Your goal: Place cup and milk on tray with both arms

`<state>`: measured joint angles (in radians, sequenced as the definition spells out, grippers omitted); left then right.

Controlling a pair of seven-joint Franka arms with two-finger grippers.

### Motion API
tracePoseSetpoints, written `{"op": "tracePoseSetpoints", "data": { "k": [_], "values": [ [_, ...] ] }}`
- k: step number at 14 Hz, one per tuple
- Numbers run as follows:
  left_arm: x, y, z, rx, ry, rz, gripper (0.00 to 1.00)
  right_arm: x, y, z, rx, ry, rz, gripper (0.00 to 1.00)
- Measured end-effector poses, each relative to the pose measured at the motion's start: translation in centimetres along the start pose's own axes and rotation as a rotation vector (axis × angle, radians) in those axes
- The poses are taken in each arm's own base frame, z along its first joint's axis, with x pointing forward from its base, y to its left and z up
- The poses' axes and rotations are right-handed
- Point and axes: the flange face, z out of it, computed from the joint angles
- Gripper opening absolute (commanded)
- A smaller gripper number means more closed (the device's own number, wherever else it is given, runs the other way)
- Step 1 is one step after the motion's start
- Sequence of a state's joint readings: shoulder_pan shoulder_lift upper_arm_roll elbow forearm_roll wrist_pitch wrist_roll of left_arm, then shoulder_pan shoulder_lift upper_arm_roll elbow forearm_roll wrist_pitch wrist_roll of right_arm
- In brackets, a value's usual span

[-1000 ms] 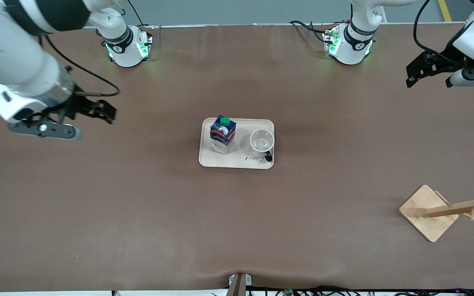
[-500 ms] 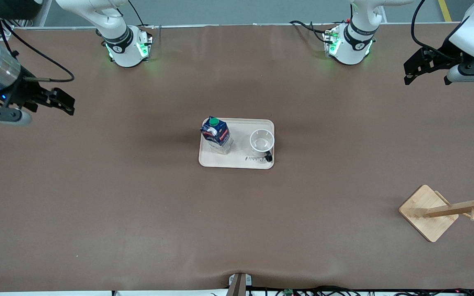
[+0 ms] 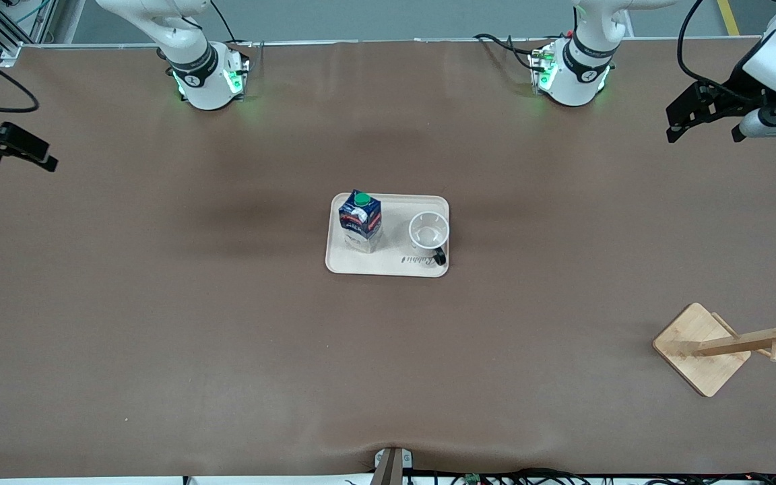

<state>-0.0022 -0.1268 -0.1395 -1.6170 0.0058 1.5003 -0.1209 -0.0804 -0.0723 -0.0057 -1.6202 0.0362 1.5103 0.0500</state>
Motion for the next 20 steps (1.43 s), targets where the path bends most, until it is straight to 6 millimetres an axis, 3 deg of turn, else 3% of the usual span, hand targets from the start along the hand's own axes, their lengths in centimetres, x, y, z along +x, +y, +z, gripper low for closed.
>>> {"op": "tracePoseSetpoints", "data": {
  "k": [5,8,12,20],
  "values": [
    [0.1,0.0,0.2,0.0,0.001,0.001,1.0,1.0,-1.3,0.6,-0.015,0.009,-0.032,1.0],
    [0.1,0.1,0.3,0.0,-0.001,0.002,1.0,1.0,-3.0,-0.6,-0.016,0.037,-0.065,1.0],
    [0.1,0.2,0.3,0.0,-0.001,0.003,1.0,1.3,-1.8,-0.7,-0.015,0.038,-0.043,1.0],
    [0.1,-0.1,0.0,-0.001,0.008,0.045,1.0,0.8,-1.6,-0.6,-0.017,-0.004,-0.041,1.0]
  ]
}}
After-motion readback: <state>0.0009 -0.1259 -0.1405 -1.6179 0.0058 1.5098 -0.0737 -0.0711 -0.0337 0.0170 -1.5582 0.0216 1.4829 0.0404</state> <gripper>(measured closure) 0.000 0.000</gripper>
